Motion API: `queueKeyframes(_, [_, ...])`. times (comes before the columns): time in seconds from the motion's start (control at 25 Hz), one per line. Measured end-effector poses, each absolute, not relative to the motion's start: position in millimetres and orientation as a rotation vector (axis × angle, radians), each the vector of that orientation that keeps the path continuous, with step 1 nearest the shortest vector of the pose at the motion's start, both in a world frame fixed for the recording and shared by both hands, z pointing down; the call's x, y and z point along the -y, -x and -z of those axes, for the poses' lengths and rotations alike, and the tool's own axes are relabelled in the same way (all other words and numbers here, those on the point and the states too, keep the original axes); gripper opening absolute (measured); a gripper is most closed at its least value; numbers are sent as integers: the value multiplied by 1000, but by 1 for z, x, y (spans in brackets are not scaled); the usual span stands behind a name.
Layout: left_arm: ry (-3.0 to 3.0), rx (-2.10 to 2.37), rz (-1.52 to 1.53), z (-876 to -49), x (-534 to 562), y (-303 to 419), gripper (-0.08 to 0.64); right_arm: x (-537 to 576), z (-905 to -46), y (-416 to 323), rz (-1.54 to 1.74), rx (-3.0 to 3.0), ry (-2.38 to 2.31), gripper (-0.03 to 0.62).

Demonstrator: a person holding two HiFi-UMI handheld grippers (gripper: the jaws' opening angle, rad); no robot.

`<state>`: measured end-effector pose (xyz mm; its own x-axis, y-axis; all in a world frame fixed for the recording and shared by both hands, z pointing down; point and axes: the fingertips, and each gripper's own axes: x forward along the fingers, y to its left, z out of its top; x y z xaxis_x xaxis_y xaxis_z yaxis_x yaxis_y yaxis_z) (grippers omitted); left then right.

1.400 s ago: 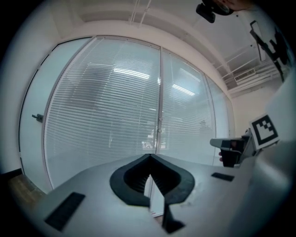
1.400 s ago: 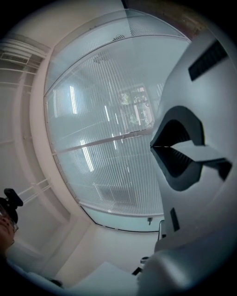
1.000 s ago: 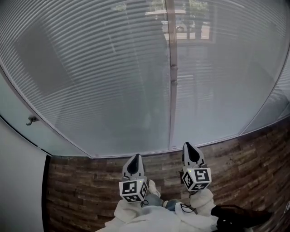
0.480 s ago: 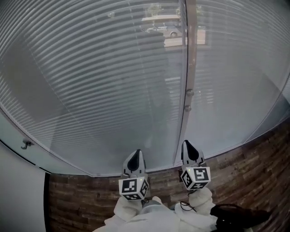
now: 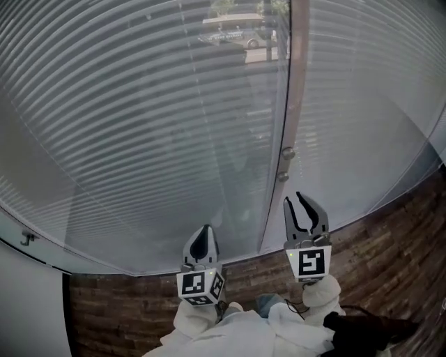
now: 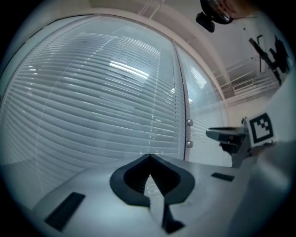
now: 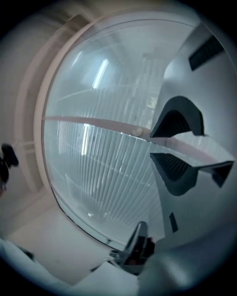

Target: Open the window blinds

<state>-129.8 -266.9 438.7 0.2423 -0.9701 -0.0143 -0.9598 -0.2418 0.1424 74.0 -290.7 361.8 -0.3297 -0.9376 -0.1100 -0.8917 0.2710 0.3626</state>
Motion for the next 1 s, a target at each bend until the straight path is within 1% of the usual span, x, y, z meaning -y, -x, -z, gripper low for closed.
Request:
queueKeyframes(0.08, [-2399, 1871, 158, -436, 274, 128, 0, 307, -337, -77, 825, 2149, -1609, 135])
queueKeyframes(0.16, [-2395, 1862, 174, -436, 278, 125, 0, 325, -323, -76, 1025, 1926, -1472, 144])
queueKeyframes(0.28, [-2407, 1834, 173, -440, 282, 115, 0, 348, -318, -71, 1136, 1738, -1305, 149])
queueKeyframes(0.48, [-2437, 1816, 194, -432, 289, 109, 0, 371, -329, -66, 1206, 1490, -1093, 149])
queueKeyframes(0.68, [-2426, 1829, 201, -430, 294, 115, 0, 380, -326, -67, 1258, 1345, -1079, 143])
queueKeyframes(0.8, [-2417, 1833, 198, -431, 295, 119, 1, 380, -325, -67, 1198, 1391, -1099, 135])
queueKeyframes(1.0, [-2411, 1848, 196, -432, 293, 126, 0, 381, -320, -65, 976, 1636, -1244, 135])
